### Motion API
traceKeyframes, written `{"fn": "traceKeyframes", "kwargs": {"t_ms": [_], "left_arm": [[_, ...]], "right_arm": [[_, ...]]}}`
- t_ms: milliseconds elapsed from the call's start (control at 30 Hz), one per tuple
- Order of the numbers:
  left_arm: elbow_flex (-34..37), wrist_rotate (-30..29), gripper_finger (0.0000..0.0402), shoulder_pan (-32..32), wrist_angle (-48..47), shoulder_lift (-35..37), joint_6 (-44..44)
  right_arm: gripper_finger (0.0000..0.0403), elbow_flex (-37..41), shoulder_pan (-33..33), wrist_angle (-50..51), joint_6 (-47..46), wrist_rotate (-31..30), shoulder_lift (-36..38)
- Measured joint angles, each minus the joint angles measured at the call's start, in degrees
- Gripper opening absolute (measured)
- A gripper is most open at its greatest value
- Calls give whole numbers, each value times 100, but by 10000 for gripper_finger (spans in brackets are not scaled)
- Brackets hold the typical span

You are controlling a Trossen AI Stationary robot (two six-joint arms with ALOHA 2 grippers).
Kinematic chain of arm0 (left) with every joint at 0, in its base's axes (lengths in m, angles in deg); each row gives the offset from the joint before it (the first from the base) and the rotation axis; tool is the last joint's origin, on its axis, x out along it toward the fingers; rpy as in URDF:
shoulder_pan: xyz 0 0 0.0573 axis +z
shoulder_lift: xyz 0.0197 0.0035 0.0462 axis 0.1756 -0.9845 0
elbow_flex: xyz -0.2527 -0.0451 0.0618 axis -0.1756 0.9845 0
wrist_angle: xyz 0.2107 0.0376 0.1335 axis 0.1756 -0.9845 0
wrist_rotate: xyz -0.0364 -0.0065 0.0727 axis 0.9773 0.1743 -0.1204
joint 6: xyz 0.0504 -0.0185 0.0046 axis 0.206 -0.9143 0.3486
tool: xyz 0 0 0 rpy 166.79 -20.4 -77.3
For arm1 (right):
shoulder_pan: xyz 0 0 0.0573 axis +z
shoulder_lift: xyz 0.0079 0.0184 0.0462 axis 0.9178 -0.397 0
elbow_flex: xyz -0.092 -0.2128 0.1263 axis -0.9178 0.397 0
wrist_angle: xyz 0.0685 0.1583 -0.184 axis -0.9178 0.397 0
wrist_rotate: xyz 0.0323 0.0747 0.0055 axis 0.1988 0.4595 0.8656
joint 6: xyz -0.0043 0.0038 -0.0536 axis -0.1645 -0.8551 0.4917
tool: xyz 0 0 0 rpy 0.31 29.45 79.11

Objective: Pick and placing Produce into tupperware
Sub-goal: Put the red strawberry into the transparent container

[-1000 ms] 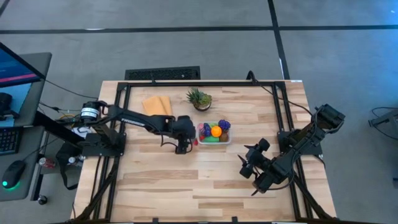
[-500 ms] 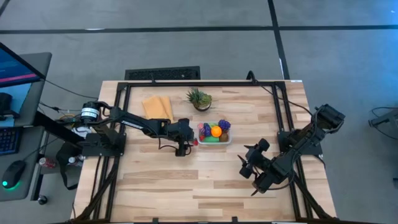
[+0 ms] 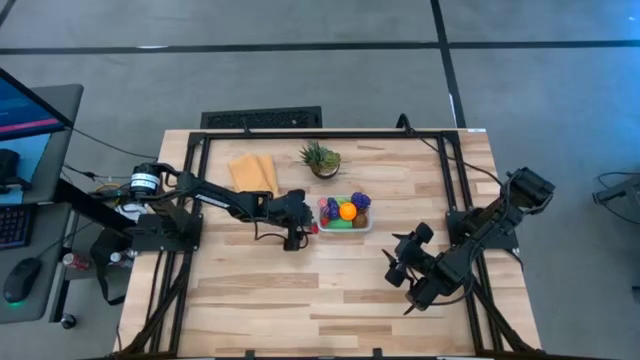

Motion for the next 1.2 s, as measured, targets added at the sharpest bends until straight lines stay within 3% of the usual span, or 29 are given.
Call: {"fn": "traceKeyframes", "kwargs": {"t_ms": [333, 967, 1200], "left_arm": [[-11, -4, 222, 1, 426, -498, 3], [-4, 69, 222, 5, 691, -743, 67], [-4, 109, 195, 5, 697, -746, 57]], "right_arm": [[250, 0, 0, -18, 4, 0, 0], [250, 3, 0, -151, 208, -15, 0], [250, 2, 0, -151, 207, -13, 0]]}}
